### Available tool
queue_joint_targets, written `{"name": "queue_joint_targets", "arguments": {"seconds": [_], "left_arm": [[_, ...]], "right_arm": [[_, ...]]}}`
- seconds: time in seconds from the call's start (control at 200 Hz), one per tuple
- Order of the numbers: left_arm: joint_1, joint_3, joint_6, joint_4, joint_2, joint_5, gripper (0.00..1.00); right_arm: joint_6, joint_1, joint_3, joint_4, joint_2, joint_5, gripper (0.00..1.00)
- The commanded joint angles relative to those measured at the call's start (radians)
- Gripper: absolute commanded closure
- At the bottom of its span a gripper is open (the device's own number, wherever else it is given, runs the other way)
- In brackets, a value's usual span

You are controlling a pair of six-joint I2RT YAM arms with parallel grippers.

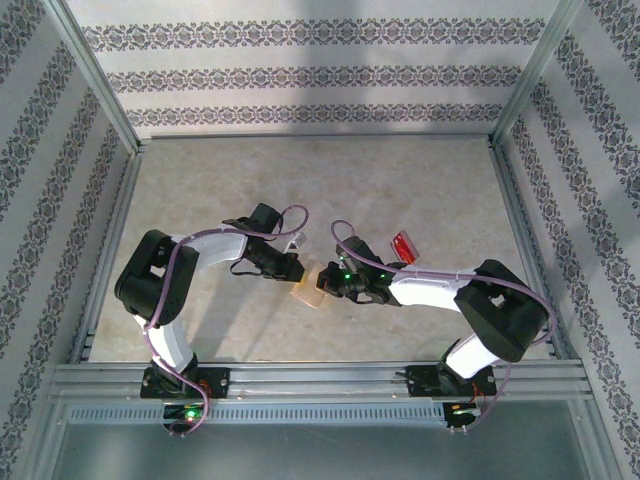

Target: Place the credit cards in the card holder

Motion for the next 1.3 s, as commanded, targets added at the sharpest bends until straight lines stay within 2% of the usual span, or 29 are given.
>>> {"name": "queue_joint_targets", "arguments": {"seconds": [0.0, 0.385, 0.75, 1.294], "left_arm": [[-0.021, 0.013, -0.004, -0.029, 0.019, -0.006, 0.91], [-0.029, 0.002, -0.005, -0.015, 0.018, 0.004, 0.92], [-0.028, 0.004, -0.005, -0.018, 0.019, 0.002, 0.92], [-0.044, -0.012, -0.008, -0.005, 0.021, -0.001, 0.93]], "right_arm": [[-0.001, -0.003, -0.002, 0.028, 0.012, 0.024, 0.97], [-0.005, -0.015, -0.008, 0.040, 0.030, 0.022, 0.98], [0.009, -0.013, -0.064, 0.048, -0.020, 0.034, 0.98], [0.014, -0.006, -0.057, 0.053, -0.055, 0.050, 0.99]]}}
